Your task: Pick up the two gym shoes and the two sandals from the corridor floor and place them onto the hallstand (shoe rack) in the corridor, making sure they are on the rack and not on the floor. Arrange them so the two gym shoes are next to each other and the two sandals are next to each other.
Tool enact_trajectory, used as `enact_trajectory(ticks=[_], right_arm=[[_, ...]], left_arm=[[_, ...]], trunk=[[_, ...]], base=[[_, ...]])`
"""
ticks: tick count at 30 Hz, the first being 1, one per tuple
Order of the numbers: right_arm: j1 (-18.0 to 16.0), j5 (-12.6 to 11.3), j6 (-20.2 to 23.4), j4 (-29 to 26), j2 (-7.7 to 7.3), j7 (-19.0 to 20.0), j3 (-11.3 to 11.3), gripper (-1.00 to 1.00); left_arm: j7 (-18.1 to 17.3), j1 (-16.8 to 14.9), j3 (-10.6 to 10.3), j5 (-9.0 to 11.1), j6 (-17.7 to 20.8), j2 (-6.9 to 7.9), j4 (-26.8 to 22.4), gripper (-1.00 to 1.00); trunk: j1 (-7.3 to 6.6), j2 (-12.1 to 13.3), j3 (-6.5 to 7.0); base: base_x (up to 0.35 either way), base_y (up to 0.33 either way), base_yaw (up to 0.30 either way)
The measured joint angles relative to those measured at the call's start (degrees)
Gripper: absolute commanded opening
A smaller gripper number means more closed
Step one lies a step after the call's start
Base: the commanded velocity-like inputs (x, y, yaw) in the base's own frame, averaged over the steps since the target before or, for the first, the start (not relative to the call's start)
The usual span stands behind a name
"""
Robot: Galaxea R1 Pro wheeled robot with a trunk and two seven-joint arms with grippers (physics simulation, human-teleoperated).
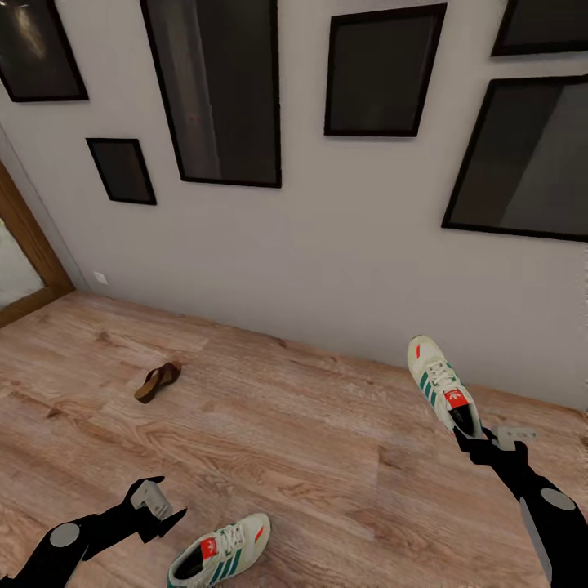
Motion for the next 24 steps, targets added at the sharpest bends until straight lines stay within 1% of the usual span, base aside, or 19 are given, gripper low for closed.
enact_trajectory(ticks=[4, 17, 24], right_arm=[[0.0, 0.0, 0.0, 0.0, -0.02, 0.0, 0.0, -1.00], [0.0, 0.0, 0.1, -0.2, 0.07, -0.1, 0.1, -1.00], [0.0, 0.0, 0.1, -0.2, 0.04, -0.1, -0.1, -1.00]], left_arm=[[0.0, 0.0, 0.0, 0.0, 0.0, 0.00, 0.0, 1.00], [0.1, 0.0, 0.1, 0.0, 0.0, -0.07, 0.0, 1.00], [-0.1, 0.1, -0.1, -0.2, -0.2, 0.33, 0.0, 1.00]], trunk=[[-0.02, 0.0, 0.00], [-0.03, 0.0, 0.00], [-0.03, 0.0, 0.00]], base=[[-0.084, 0.000, -0.005], [-0.004, 0.000, 0.000], [0.000, 0.000, 0.000]])
